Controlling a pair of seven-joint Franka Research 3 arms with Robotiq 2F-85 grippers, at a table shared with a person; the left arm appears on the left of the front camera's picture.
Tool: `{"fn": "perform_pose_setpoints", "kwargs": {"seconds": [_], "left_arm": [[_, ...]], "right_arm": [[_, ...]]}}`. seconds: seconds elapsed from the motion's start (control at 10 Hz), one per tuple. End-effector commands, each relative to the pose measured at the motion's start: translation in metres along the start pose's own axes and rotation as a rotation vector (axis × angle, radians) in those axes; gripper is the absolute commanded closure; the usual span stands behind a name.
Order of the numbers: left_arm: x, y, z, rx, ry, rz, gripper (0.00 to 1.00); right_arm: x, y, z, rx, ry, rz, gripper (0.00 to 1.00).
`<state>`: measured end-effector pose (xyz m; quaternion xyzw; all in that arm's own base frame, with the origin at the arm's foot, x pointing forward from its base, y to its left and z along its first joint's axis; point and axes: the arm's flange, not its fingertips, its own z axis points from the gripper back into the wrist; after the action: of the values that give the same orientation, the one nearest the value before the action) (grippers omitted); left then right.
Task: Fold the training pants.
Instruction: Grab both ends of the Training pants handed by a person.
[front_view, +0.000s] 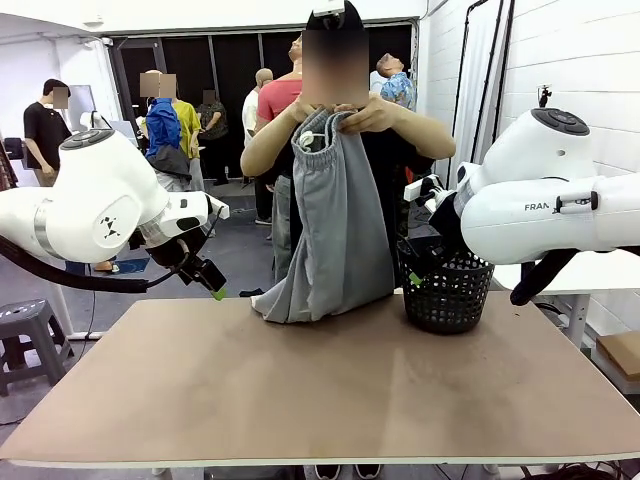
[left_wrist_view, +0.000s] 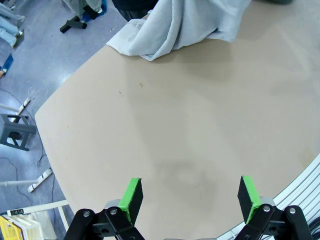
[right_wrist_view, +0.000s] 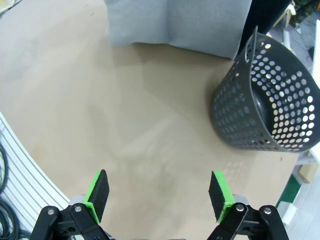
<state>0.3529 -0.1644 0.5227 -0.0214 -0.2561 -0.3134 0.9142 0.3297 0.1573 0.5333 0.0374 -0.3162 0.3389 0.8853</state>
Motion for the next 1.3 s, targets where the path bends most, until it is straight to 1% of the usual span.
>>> {"fn": "perform_pose_setpoints", "kwargs": {"seconds": [0.0,1.2], "left_arm": [[0.0017,0.0014,-0.0004,-0.001,0.001,0.002,0.00],[0.0017,0.0014,-0.0004,-0.001,0.001,0.002,0.00]], "right_arm": [[0.0000,0.0001,0.0001,0.003,-0.001,0.000,0.00],[0.0000,0.0001,0.0001,0.003,-0.001,0.000,0.00]]}}
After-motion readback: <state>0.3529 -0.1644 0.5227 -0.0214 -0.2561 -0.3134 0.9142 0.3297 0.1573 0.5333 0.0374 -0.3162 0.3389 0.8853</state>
